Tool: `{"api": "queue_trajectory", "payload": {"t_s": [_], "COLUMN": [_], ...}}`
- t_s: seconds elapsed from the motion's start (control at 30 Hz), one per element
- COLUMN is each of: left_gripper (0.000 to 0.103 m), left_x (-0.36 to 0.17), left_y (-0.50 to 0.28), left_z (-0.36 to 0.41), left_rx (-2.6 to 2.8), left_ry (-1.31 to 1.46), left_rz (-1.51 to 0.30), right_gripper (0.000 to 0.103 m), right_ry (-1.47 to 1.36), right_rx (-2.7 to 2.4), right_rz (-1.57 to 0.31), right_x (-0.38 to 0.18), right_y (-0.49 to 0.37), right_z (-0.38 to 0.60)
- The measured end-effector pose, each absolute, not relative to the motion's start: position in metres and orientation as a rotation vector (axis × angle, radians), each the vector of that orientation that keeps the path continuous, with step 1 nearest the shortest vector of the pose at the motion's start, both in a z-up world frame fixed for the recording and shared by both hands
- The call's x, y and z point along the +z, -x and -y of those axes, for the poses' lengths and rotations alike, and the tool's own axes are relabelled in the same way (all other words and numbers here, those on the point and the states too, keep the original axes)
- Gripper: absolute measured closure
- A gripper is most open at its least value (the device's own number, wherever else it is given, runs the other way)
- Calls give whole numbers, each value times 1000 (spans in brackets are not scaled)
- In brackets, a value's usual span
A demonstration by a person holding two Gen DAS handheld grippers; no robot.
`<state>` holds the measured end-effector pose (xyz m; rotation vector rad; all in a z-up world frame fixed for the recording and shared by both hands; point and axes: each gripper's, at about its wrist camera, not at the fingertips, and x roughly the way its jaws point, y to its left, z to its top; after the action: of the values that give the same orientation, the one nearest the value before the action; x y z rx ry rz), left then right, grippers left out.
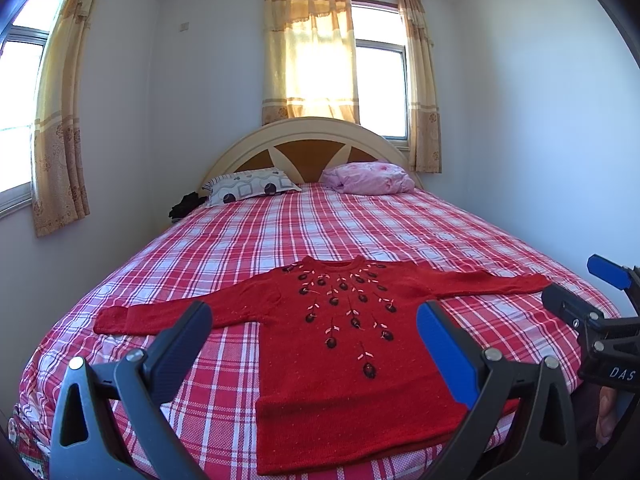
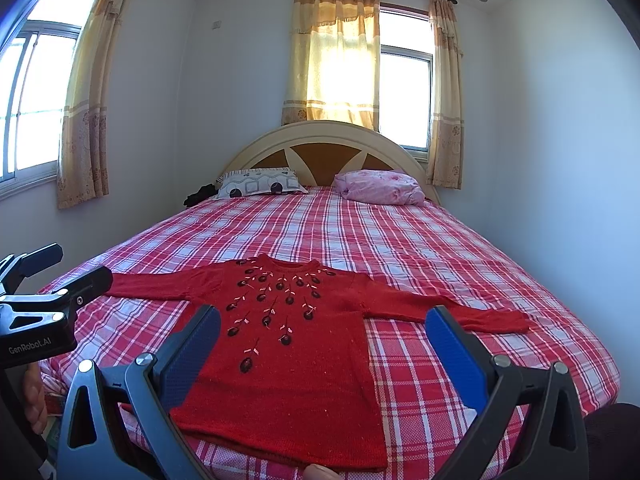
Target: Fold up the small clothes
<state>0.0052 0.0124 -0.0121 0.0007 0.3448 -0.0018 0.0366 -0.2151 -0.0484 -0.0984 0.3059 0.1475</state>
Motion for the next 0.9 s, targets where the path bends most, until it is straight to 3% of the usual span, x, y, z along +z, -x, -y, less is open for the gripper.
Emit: {"api": "queue_trajectory", "payload": {"t_s": [0.9], "left_gripper": [0], "left_x": [-26], "left_y": [-13], "left_z": [-13], "left_rx": [2], "left_ry": [-6], "left_rz": [-376], "right_gripper": [1], "right_ry": [105], "right_rx": [150], "right_rz": [-338], "right_x": [-57], "right_y": [-47], "right_z": [216]}}
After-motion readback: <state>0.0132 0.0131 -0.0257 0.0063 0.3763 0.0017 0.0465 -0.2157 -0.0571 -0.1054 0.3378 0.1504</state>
